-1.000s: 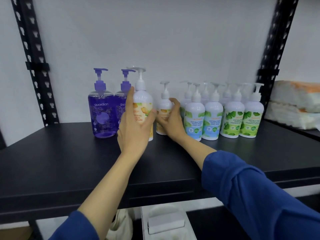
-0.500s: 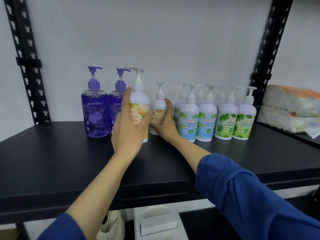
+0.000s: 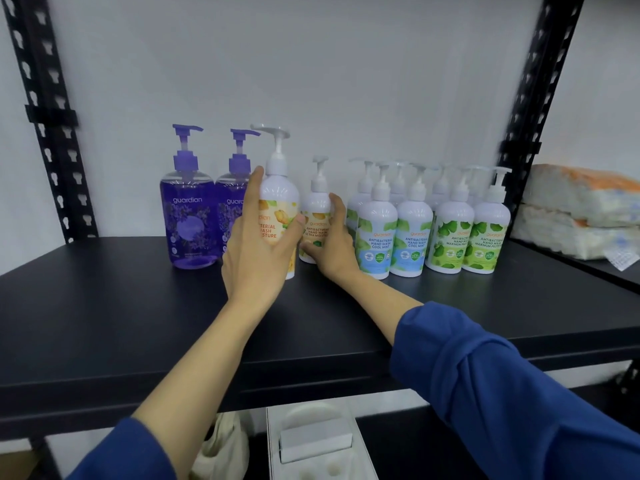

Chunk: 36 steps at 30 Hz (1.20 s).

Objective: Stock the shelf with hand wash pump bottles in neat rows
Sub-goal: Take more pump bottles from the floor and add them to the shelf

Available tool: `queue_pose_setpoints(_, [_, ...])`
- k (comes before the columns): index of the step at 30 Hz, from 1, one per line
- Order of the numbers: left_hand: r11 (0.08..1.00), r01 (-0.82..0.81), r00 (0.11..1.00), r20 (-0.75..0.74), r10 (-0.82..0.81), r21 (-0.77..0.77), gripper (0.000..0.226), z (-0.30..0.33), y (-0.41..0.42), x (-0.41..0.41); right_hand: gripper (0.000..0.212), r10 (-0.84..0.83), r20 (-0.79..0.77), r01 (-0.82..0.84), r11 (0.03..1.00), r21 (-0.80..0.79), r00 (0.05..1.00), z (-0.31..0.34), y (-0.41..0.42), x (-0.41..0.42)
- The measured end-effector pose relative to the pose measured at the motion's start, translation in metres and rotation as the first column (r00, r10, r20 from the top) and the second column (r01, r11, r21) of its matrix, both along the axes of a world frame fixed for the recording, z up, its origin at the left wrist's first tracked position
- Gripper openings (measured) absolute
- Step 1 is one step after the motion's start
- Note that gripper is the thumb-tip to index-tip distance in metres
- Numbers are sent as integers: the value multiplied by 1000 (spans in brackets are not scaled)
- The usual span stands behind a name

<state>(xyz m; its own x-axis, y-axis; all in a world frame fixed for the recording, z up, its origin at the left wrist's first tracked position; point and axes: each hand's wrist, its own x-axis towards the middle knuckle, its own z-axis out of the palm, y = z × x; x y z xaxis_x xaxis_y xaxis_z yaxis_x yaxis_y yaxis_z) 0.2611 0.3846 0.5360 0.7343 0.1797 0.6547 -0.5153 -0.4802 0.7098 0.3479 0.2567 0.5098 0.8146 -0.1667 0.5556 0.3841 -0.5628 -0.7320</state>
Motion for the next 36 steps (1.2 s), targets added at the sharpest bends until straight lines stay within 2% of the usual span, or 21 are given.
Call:
queue_pose_setpoints(8, [1000,-8,1000,0,8,-9,73,-1,1,1,91,87,-37,-84,993,79,995,3,-4,-3])
queue_pose_setpoints(25, [1000,-25,1000,14,25,5,73,-2,1,2,96,46,-64,-42,998,54,997,5,-3,-5])
queue_pose_setpoints(27, [1000,-20,1000,13,20,-2,73,-2,1,3,98,32,-102,-32,999,5,994,5,-2,-9])
queue_pose_setpoints(30, [999,7,1000,23,-6,-51,70,-3,1,5,95,-3,-212,-32,986,-162,977,7,-1,-29])
queue_pose_setpoints(32, [993,27,1000,16,-25,-111,69,-3,1,8,75,-5,-304,-104,934,-342,953,9,-4,-54])
queue_pose_setpoints(34, [982,57,998,-5,-59,-178,67,-1,-1,11,41,-35,-374,-169,850,-500,927,12,-9,-89])
queue_pose_setpoints(36, [975,92,995,-28,-100,-204,65,2,-4,15,36,-39,-399,-213,796,-566,916,14,-15,-127])
